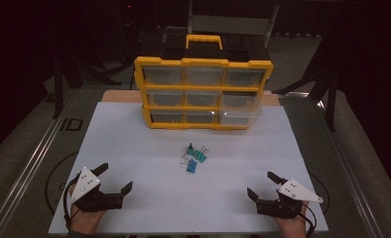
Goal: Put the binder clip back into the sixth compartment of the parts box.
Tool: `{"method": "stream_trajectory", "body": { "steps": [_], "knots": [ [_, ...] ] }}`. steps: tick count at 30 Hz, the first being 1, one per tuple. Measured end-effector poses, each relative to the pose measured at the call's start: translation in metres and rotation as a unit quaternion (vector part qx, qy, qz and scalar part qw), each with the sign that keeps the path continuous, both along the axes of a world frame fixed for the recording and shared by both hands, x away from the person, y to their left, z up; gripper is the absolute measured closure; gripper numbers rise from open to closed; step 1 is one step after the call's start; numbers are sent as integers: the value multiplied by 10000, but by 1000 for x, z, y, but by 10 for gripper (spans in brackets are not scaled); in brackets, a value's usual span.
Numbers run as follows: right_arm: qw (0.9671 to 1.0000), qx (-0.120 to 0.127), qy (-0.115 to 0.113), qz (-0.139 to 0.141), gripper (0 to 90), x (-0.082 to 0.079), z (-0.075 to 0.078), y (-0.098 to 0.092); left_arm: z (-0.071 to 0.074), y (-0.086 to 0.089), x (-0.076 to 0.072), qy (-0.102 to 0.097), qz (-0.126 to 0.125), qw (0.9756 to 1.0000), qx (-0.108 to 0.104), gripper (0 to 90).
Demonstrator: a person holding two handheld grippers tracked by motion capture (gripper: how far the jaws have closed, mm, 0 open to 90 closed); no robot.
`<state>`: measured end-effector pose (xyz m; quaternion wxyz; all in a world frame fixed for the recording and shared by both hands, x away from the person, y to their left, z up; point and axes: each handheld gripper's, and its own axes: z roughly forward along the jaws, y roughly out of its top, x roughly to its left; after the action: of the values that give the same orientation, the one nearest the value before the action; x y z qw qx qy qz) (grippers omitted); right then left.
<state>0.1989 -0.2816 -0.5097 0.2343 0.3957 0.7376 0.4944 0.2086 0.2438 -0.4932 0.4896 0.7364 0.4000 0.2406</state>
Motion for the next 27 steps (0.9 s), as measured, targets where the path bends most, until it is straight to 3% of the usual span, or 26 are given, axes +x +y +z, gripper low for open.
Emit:
{"method": "stream_trajectory", "body": {
  "steps": [14, 19, 27],
  "knots": [
    [10000, -79, -38, 37, 85, 0, 0, 4, 0, -1, 1, 87, 4, 9999, 78, 3],
    [10000, -36, 6, -19, 85, 3, 0, 3, 5, -5, 2, 175, -2, 9998, 101, 24],
    [9999, -40, 11, -137, 85, 4, -2, 2, 21, -23, 14, 388, -186, 9985, 348, 35]
  ]
}}
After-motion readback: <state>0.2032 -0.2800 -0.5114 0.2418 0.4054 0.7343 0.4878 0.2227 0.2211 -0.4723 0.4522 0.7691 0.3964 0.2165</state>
